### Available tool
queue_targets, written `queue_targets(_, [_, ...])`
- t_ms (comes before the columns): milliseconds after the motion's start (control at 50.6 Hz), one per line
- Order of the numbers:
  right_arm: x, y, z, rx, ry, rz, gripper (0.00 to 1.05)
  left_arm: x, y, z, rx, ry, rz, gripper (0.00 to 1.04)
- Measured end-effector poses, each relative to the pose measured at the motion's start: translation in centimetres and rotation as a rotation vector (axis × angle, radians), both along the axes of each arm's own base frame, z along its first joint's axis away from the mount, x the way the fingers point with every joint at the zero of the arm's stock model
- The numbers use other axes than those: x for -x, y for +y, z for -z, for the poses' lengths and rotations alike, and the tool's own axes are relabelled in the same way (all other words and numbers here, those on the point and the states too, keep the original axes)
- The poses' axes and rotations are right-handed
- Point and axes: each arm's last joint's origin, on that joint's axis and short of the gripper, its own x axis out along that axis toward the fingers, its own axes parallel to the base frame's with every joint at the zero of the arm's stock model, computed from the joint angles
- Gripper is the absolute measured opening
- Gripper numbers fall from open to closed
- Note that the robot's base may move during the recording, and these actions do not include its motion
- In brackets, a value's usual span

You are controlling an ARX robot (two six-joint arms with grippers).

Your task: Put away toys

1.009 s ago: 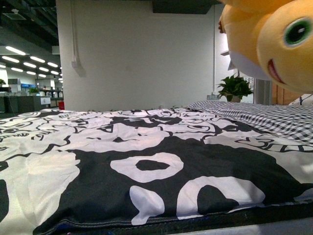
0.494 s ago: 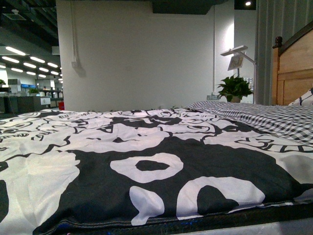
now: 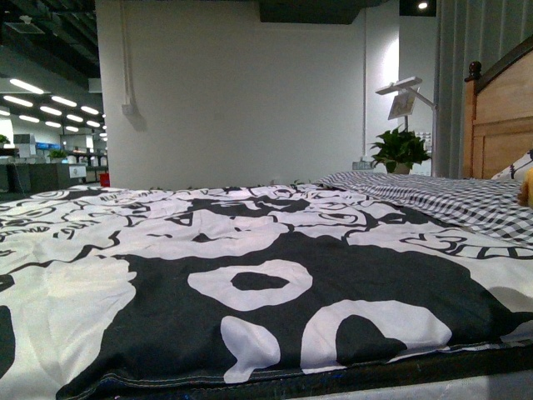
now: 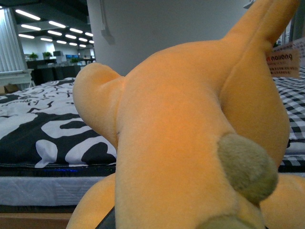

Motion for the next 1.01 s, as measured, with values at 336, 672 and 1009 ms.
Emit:
queue_targets(336, [0.08, 0.06, -0.06, 0.009, -0.009, -0.008, 0.20, 0.00, 0.02, 0.00, 0.000, 0.000, -0.006, 0.99])
queue_targets(672, [0.10, 0.02, -0.08, 0.008, -0.011, -0.001, 0.20, 0.00, 0.00, 0.01, 0.000, 0.001, -0.002, 0.99])
queue_targets(1009, [0.10, 0.02, -0.08, 0.009, -0.011, 0.000, 0.20, -0.01, 0.00, 0.01, 0.000, 0.001, -0.002, 0.99])
